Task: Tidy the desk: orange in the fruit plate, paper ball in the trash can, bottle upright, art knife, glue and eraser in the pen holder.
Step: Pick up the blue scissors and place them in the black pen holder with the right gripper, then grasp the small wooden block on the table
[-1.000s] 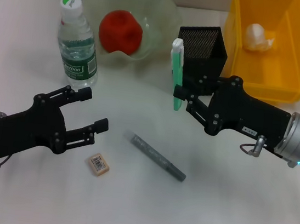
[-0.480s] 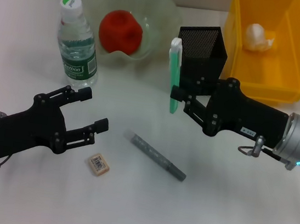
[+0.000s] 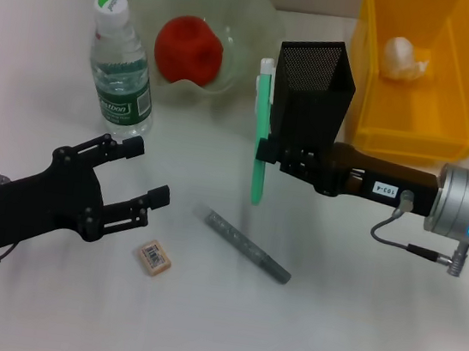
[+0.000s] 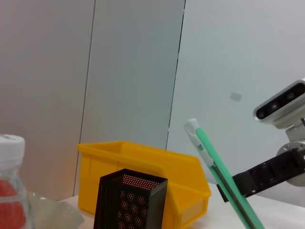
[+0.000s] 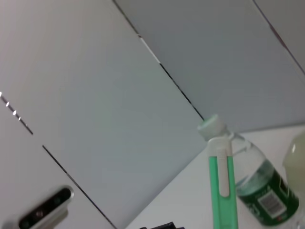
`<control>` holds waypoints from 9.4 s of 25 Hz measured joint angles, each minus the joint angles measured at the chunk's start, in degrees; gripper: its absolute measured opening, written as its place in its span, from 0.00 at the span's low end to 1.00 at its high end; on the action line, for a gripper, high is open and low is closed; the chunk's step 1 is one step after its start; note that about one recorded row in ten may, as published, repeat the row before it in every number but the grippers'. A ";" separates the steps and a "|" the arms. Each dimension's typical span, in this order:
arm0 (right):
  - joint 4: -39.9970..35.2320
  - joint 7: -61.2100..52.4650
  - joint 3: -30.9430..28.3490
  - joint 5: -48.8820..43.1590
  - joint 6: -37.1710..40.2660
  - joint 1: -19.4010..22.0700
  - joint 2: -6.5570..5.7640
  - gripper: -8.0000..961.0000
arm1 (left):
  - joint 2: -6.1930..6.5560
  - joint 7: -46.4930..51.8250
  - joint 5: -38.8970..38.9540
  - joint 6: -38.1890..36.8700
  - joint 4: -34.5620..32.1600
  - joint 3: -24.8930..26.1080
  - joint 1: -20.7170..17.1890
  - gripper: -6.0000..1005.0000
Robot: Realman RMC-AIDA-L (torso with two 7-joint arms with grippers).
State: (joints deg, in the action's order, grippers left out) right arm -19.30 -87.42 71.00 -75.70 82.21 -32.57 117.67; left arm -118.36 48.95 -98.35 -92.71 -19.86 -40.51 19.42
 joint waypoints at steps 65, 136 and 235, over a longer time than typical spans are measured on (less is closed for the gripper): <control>-1.18 -19.24 -14.38 0.21 -18.09 -5.66 -2.78 0.24 | -0.02 -0.06 0.10 -1.75 0.00 0.18 -0.35 0.80; 0.84 43.06 -14.34 4.93 -17.24 -3.65 1.86 0.58 | -0.02 -0.08 0.09 -2.65 0.00 0.79 -0.53 0.80; -16.94 32.43 -46.81 -43.89 24.35 18.71 -1.40 0.80 | 0.00 27.01 -15.23 -3.62 -18.05 -1.01 2.13 0.80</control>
State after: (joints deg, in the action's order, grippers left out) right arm -36.23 -54.98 24.18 -119.59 106.56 -13.87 116.27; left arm -118.36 75.96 -113.58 -96.34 -37.91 -41.52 21.55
